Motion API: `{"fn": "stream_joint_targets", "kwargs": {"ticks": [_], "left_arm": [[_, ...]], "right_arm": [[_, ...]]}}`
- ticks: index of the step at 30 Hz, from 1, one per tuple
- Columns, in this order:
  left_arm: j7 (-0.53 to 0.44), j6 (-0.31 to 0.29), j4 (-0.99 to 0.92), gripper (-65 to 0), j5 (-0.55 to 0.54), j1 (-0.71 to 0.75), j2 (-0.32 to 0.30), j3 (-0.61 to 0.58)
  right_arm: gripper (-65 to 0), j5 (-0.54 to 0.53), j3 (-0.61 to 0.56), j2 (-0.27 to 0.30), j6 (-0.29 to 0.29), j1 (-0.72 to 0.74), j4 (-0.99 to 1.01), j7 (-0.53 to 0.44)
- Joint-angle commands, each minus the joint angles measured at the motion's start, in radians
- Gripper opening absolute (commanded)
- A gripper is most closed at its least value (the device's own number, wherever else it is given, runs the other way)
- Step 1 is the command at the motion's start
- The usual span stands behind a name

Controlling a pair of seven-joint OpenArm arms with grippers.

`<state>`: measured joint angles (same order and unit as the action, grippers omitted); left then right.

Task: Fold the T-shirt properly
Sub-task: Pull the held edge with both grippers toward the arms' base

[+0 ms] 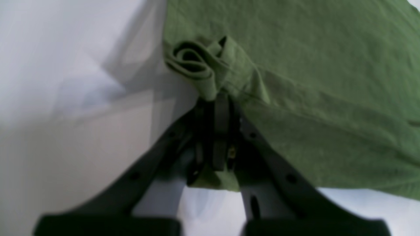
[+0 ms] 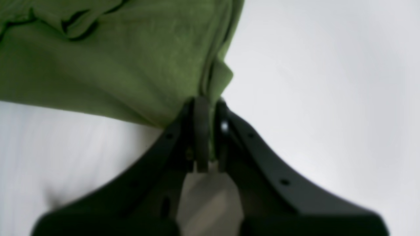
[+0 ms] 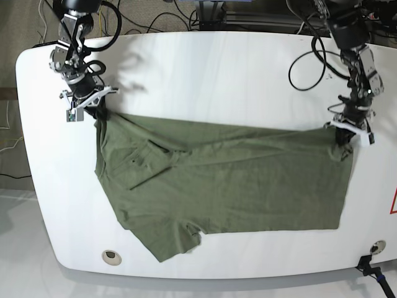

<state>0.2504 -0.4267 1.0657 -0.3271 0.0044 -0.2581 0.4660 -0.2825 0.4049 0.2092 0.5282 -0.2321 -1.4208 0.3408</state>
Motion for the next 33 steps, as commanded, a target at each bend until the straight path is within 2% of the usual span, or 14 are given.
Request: {"fn": "stream_joint_targets", "kwargs": {"ticks": [1,8,11,17,19,24,28,33], "left_arm": [[0.063,0.004,0.072,-65.0,0.016,0.029,-0.013,0.004],[0.128,0.004,0.350,-65.0,0.013,0.256,0.006,0.009],[0.128,0.004,0.439,-65.0,0.013,0.348,0.036,0.009],[0.128,0.004,0.546,-65.0,0.013,0.494,0.038,0.010],[0.128,0.004,0.578,-65.0,0.013,0.538,0.038,0.010],[0.128,0.004,0.637,-65.0,0.013,0.622,0.038,0.064],[0.128,0.004,0.643,-65.0,0.013,0.652,0.038,0.084],[0.128,0.004,0.643,-65.0,0.015,0.655,0.036,0.090]], "right_arm": [[-65.0,0.004,0.002,0.006,0.005,-0.022,-0.056,-0.006],[-65.0,0.004,0.010,-0.015,0.005,-0.169,-0.159,-0.006],[-65.0,0.004,0.010,-0.017,0.005,-0.238,-0.208,-0.006],[-65.0,0.004,0.015,-0.012,0.004,-0.350,-0.263,-0.006],[-65.0,0.006,0.048,-0.014,0.004,-0.376,-0.274,-0.006],[-65.0,0.006,0.087,-0.007,0.005,-0.422,-0.292,-0.006],[-65.0,0.007,0.093,0.016,0.005,-0.431,-0.289,-0.006],[-65.0,0.010,0.093,0.019,0.005,-0.447,-0.291,-0.006]]}}
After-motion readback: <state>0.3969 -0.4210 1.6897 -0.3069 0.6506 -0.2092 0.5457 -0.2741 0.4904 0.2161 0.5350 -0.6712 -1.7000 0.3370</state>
